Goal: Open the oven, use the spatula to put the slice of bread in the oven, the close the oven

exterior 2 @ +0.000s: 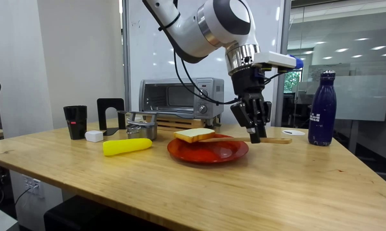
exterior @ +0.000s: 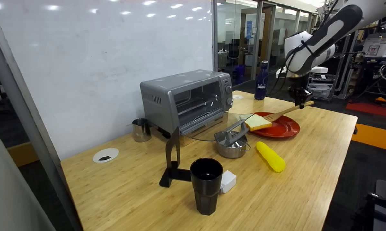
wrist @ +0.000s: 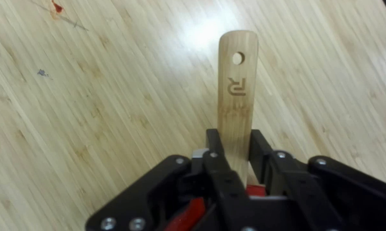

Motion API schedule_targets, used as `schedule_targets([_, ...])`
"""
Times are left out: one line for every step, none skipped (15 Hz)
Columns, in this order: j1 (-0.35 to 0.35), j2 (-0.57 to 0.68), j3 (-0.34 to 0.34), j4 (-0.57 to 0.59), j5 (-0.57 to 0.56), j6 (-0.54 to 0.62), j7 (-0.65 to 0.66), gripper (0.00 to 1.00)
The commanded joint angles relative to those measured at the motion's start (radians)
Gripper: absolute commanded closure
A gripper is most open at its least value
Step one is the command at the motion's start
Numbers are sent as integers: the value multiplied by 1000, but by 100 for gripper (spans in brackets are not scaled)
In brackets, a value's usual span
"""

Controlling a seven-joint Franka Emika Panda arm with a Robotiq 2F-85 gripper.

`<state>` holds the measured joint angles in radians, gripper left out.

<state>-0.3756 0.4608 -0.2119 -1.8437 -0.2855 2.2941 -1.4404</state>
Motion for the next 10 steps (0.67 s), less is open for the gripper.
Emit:
schedule_targets([-39, 20, 28, -6, 73, 56, -50, 93])
schedule_targets([-42, 24, 29, -5, 86, 62, -58, 93])
schedule_targets([-46, 30, 30, -5, 97, 68, -66, 93])
schedule_targets([-49, 36, 31, -4, 107, 72, -75, 93])
schedule_targets([-52, 42, 32, -4, 113, 77, -83, 93])
schedule_targets([-55, 49, 33, -4, 117, 84, -92, 93])
schedule_targets([-57, 54, 35, -4, 120, 94, -98, 93])
schedule_targets([-60, 59, 37, -5, 124, 106, -109, 93])
schedule_targets([-61, 63, 39, -6, 124, 116, -117, 93])
schedule_targets([-61, 65, 41, -8, 125, 125, -122, 93])
